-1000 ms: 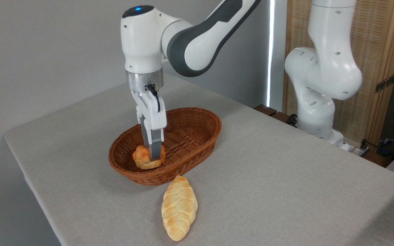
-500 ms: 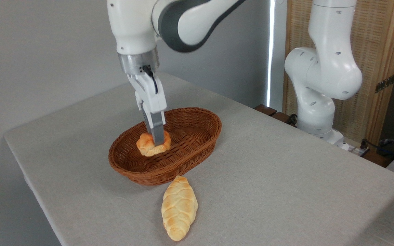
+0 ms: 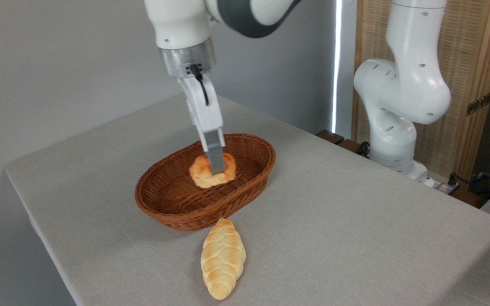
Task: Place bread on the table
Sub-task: 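Lift the bun out of the basket and carry it beside the basket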
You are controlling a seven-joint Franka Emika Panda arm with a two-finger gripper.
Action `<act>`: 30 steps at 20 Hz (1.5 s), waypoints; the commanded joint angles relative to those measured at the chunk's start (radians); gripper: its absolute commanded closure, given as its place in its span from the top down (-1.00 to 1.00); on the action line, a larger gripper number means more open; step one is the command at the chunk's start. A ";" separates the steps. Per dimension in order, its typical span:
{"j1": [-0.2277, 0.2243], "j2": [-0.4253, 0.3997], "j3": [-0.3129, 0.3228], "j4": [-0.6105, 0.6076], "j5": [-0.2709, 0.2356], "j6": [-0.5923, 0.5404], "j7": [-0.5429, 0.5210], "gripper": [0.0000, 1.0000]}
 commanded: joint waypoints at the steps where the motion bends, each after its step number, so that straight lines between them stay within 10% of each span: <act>1: -0.007 -0.038 0.056 -0.009 0.062 -0.055 0.178 -0.17; 4: -0.007 -0.044 0.062 -0.027 0.174 -0.058 0.351 0.03; 30: -0.006 -0.044 0.140 -0.082 0.185 -0.035 0.760 1.00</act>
